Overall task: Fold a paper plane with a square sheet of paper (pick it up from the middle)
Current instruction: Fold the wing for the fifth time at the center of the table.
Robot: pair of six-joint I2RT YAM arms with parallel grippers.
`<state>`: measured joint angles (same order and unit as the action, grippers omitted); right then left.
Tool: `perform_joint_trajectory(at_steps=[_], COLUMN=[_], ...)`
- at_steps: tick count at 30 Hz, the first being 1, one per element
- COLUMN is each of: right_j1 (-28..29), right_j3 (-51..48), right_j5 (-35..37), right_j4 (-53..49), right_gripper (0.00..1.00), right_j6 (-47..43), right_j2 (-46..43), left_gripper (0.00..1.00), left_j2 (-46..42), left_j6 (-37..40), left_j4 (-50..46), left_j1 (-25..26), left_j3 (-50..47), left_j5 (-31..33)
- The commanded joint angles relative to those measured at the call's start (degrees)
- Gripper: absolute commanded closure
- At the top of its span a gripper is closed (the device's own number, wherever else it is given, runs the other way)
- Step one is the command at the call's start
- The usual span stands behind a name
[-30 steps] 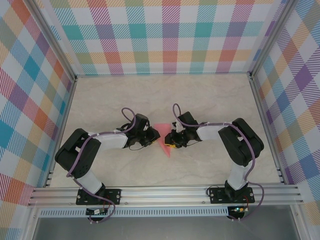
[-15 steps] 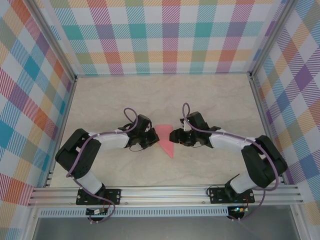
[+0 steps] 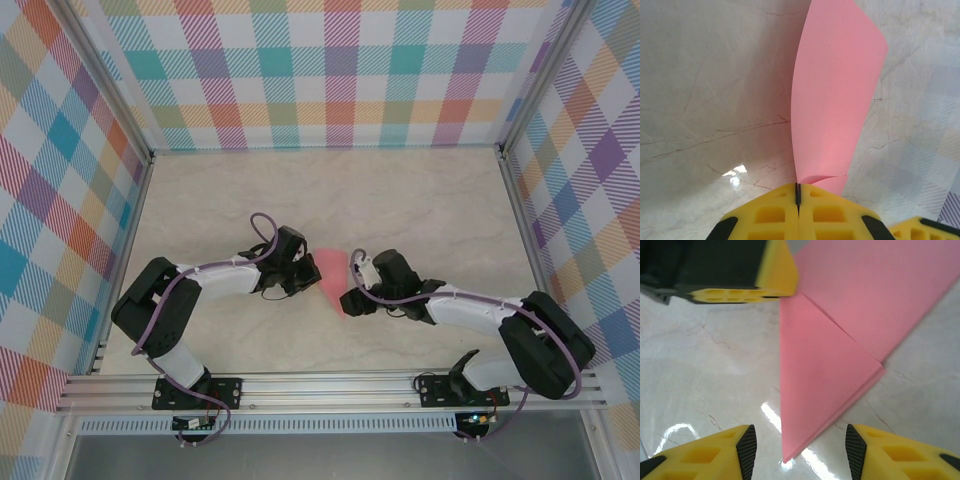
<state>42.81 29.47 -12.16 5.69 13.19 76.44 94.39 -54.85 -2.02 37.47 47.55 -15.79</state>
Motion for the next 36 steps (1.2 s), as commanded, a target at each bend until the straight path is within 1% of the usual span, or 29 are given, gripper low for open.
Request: perform_joint_trajectory(at_steps=[1,3,6,10,11,17,21,23,26,29,36], right_j1=[3.3,5.1,8.7,11.5,11.6,13.8,14.3,14.7,15.1,15.4,15.8], right_j3=[-0.4,-1.6,-0.8,-0.4,-0.4,0.8,2.2,2.0,2.9,3.0,3.0], right_j5=[6.3,7.1,12.8,16.6,17.1,18.0,22.0,23.6,26.2,28.0,29.1], right_j4=[4.3,7.3,7.4,8.5,8.6,11.1,13.1,15.6,16.8,18.3,19.2], right_gripper=[0.49,0.49,0.5,0.49,0.49,0.49,0.49,0.49,0.49,0.51,0.58], right_j6=[-11.0,-13.1,-16.5,-18.3,-20.6,-21.7,-21.8,-21.5,-22.2,-23.1,-23.6], right_j2=[-1.7,-1.9,-0.3,0.4,1.0,5.9,9.8,10.6,12.4,13.8,16.4], left_gripper=[1.0,1.0,1.0,1.0,1.0,1.0,1.0,1.0,1.0,1.0,1.0], left_j2=[-1.0,-0.8,-0.8,-0.8,-0.9,-0.8,-0.8,-0.8,-0.8,-0.8,-1.0], left_j6=[-0.4,-0.4,-0.4,0.2,0.2,0.1,0.1,0.2,0.3,0.2,0.3], left_j4=[-1.9,-2.2,-2.3,-3.2,-3.2,-3.0,-3.1,-3.3,-3.4,-3.4,-3.5], left_j1=[0.5,0.6,0.6,0.6,0.6,0.6,0.6,0.6,0.5,0.6,0.6], left_j3=[1.5,1.8,1.9,2.5,2.4,2.7,3.1,3.2,3.2,3.1,3.2], left_j5=[0.3,0.2,0.2,0.1,0.0,-0.1,-0.4,-0.4,-0.5,-0.6,-0.6])
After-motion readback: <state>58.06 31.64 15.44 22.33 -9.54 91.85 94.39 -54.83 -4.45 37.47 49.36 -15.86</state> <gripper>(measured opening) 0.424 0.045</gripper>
